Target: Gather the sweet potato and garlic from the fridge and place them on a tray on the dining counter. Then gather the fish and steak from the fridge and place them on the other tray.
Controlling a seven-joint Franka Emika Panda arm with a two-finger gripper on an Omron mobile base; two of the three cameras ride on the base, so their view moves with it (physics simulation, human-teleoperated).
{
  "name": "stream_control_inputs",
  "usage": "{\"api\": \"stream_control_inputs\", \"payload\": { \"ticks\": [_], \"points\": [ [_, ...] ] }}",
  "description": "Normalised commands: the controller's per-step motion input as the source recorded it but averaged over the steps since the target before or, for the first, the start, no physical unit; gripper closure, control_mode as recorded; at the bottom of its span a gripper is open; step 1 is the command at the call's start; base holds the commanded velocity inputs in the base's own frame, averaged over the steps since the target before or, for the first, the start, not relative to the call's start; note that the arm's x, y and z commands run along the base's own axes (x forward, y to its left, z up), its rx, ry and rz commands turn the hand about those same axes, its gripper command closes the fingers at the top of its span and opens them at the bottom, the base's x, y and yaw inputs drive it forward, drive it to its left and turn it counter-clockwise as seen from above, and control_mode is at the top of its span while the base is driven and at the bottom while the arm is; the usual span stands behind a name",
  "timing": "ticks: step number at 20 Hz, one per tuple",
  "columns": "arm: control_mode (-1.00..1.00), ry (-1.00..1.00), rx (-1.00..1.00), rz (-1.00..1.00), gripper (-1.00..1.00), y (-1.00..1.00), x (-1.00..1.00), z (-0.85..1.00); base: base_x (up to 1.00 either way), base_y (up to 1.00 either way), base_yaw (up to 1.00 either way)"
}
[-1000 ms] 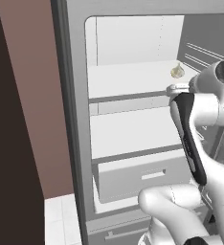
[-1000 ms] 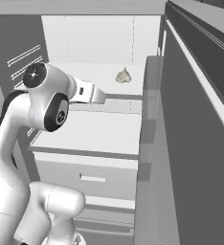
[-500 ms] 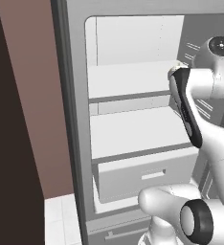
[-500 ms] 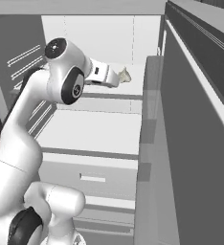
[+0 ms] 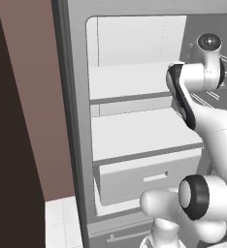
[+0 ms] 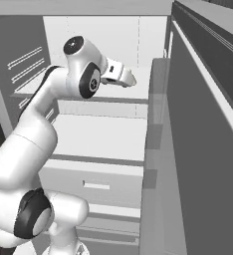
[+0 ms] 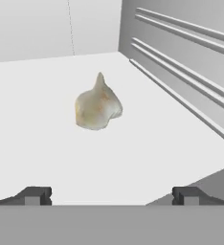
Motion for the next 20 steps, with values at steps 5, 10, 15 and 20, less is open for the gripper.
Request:
{"api": "stream_control_inputs", "payload": {
  "ticks": [5,10,15,20],
  "points": [
    [-1.0,0.0,0.02,0.0,-1.0,-0.08,0.5,-0.09,0.0,0.0,0.0],
    [-1.0,0.0,0.03,0.0,-1.0,-0.11,0.42,-0.04,0.0,0.0,0.0],
    [-1.0,0.0,0.02,0.0,-1.0,-0.08,0.44,-0.06,0.0,0.0,0.0],
    [-1.0,0.0,0.0,0.0,-1.0,0.0,0.32,-0.13,0.0,0.0,0.0]
  ]
}}
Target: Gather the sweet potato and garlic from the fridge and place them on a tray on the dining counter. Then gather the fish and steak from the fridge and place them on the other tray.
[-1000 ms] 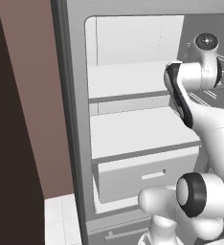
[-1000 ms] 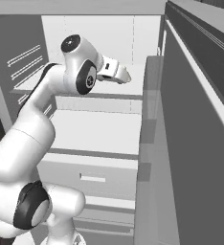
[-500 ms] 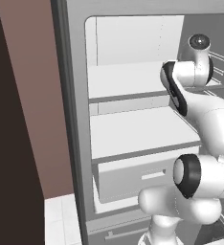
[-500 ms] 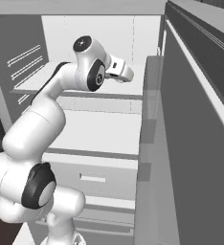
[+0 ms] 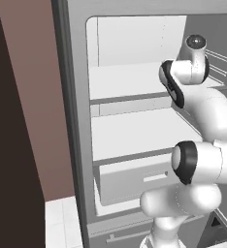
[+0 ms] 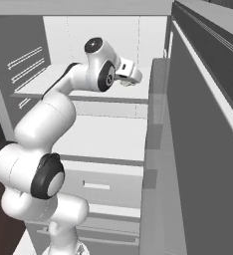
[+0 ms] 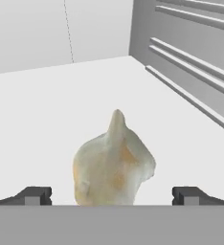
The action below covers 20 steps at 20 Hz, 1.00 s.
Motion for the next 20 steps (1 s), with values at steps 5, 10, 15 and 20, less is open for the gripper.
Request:
{"api": "stream_control_inputs", "payload": {
  "ticks": [5,10,15,20],
  "points": [
    [-1.0,0.0,0.0,0.0,-1.0,-0.06,0.1,-0.12,0.0,0.0,0.0],
    [-1.0,0.0,0.0,0.0,-1.0,-0.06,0.02,-0.1,0.0,0.0,0.0],
    [-1.0,0.0,0.0,0.0,-1.0,-0.02,0.17,-0.1,0.0,0.0,0.0],
    [-1.0,0.01,0.0,0.0,-1.0,0.0,0.29,-0.11,0.0,0.0,0.0]
  ]
}}
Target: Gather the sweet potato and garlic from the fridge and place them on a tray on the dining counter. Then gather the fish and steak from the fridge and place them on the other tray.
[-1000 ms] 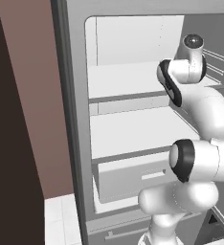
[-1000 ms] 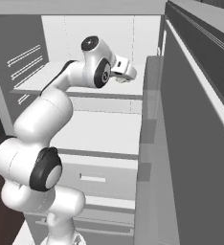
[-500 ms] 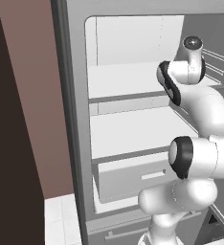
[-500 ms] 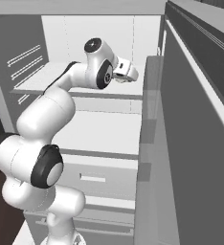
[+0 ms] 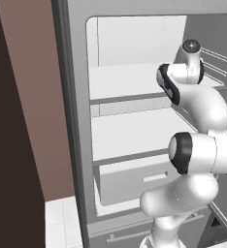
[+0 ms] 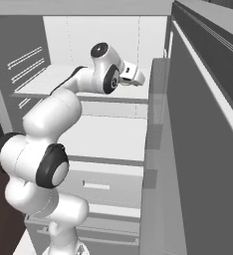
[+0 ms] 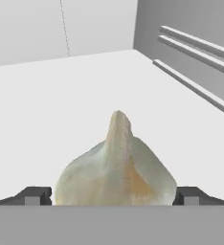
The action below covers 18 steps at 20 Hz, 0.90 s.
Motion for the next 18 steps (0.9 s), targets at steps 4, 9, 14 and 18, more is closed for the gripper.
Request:
{"api": "stream_control_inputs", "payload": {
  "ticks": [4,9,14,18],
  "points": [
    [-1.0,0.06,0.0,0.0,1.0,0.0,0.12,-0.23,0.0,0.0,0.0],
    [-1.0,-0.03,0.0,0.0,1.0,-0.02,-0.05,-0.05,0.0,0.0,0.0],
    [-1.0,-0.12,0.0,0.0,1.0,0.02,-0.66,0.0,0.0,0.0,0.0],
    [-1.0,-0.16,0.0,0.0,1.0,0.12,-0.82,0.02,0.0,0.0,0.0]
  ]
}}
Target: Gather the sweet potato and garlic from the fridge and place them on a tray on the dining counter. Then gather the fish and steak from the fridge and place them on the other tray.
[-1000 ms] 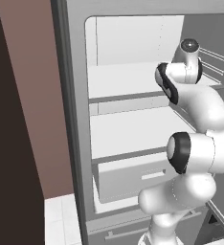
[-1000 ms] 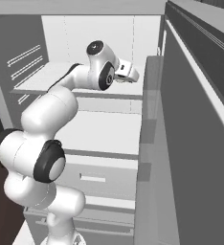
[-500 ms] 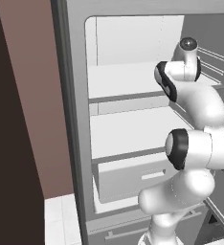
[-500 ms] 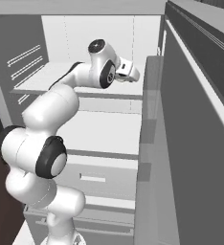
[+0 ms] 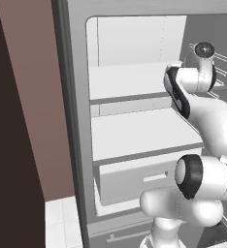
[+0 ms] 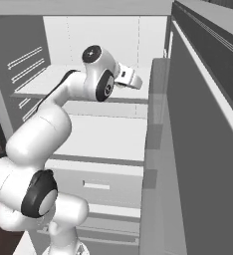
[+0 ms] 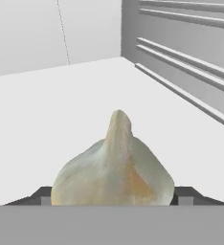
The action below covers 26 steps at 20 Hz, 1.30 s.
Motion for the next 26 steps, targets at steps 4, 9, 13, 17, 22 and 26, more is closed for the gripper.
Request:
{"api": "stream_control_inputs", "payload": {
  "ticks": [4,9,13,17,22,26],
  "points": [
    [-1.0,-0.05,0.0,0.0,1.0,0.19,-0.83,0.2,0.0,0.0,0.0],
    [-1.0,0.01,0.0,0.0,1.0,0.25,-0.81,0.4,0.0,0.0,0.0],
    [-1.0,0.07,0.0,0.0,1.0,0.3,-0.69,0.53,0.0,0.0,0.0],
    [-1.0,0.01,0.0,0.0,1.0,0.25,-0.75,0.07,0.0,0.0,0.0],
    [-1.0,0.0,0.0,0.0,1.0,0.22,-0.75,0.0,0.0,0.0,0.0],
    [-1.0,0.0,0.0,0.0,1.0,0.1,-0.84,0.0,0.0,0.0,0.0]
  ]
}}
